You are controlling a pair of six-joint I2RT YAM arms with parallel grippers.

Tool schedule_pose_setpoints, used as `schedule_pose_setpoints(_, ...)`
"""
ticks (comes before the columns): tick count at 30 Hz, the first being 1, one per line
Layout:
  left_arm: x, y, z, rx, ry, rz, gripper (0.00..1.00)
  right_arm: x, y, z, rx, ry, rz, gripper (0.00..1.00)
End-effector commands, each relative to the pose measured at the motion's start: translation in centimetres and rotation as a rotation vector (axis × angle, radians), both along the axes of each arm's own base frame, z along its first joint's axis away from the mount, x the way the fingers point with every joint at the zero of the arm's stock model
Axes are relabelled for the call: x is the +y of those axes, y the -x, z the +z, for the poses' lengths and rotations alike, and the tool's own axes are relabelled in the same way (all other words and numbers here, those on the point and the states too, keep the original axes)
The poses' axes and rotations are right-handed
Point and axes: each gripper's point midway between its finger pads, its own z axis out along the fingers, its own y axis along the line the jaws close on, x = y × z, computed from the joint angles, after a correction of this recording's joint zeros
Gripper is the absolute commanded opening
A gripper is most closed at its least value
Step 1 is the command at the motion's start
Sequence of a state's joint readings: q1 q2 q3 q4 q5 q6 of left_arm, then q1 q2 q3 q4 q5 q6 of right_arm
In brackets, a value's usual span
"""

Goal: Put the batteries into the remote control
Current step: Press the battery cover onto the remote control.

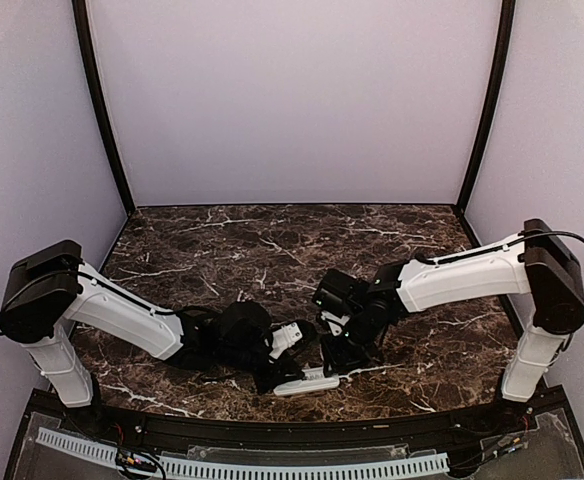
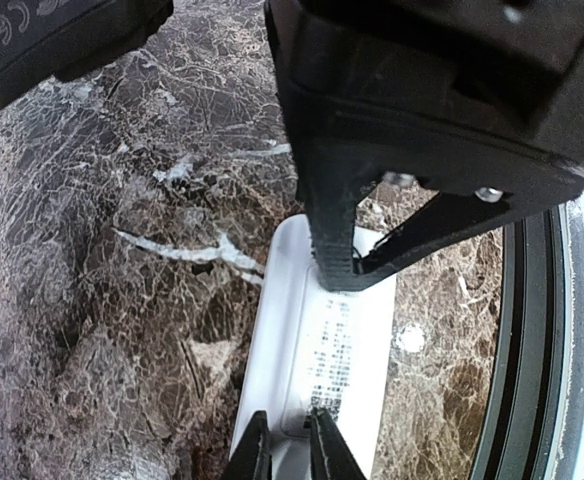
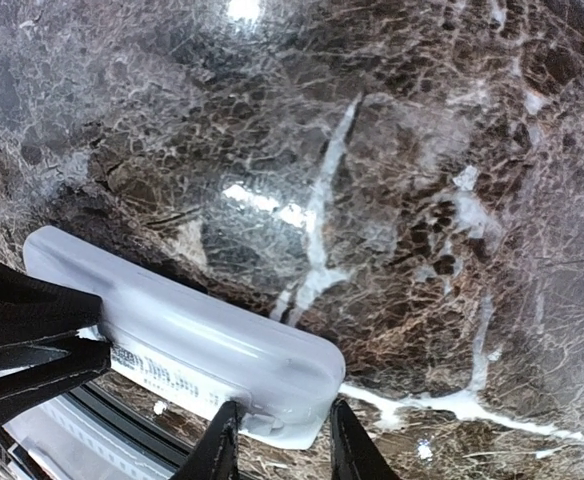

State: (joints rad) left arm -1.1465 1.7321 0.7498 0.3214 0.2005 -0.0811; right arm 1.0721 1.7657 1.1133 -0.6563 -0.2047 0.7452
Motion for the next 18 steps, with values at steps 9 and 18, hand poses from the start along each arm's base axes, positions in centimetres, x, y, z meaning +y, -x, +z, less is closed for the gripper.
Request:
schedule_pose_setpoints(9, 3.5, 2.0, -4.1, 0.069, -0.179, -0.017, 0.13, -0.1, 0.0, -1.2, 0.009, 0.007, 0.003, 0.18)
schedule_pose_setpoints(18, 3.5, 2.0, -4.1, 0.070, -0.179, -0.019, 0.13, 1.0, 0.4, -0.6, 0.037, -0.059, 0.023, 0.15)
